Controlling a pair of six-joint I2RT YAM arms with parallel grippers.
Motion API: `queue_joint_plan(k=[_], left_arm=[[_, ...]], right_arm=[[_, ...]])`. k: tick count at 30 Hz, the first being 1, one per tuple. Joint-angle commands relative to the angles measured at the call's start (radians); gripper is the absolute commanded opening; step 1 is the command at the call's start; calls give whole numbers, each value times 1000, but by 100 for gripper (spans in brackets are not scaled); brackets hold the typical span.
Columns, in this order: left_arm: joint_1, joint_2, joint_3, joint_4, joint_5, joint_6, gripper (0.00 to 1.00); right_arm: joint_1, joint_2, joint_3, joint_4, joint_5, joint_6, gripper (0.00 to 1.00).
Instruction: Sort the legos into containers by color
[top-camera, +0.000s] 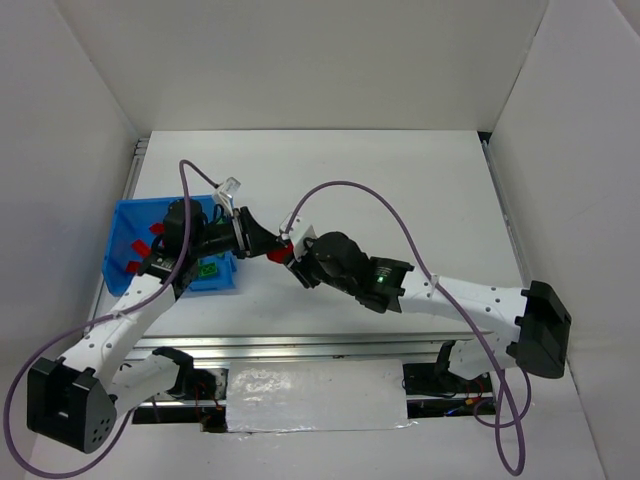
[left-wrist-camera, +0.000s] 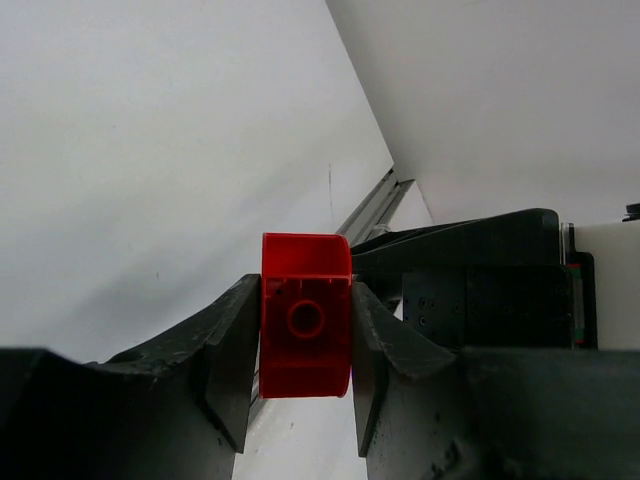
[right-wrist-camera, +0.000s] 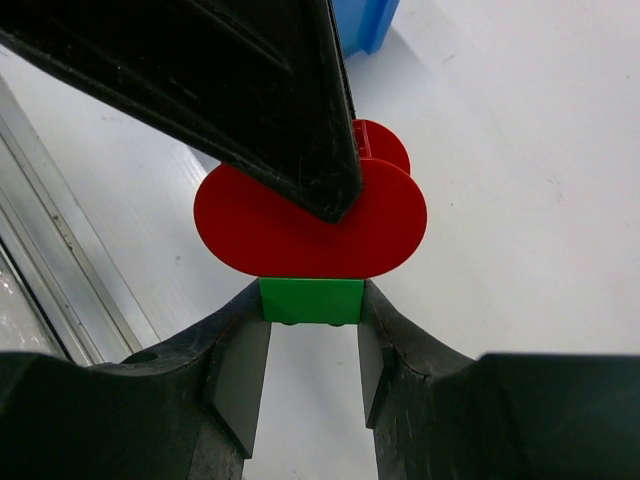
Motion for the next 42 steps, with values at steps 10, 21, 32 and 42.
queue_joint_plan(k=[10,21,32,42], left_arm=[[352,-50,246,-508,-515,205,0],[694,92,288,-576,-842,85,13],[697,200,339,-585,-868,91,100],[697,-116,241,-531,-535,272,100]], right_arm=[[-100,-113,-159,156,-79,45,0],[-112,-188,-194,182,-144,54,0],[-113,-169,-181,180,-223,86,1],[-96,199,184,142,-231,299,6]])
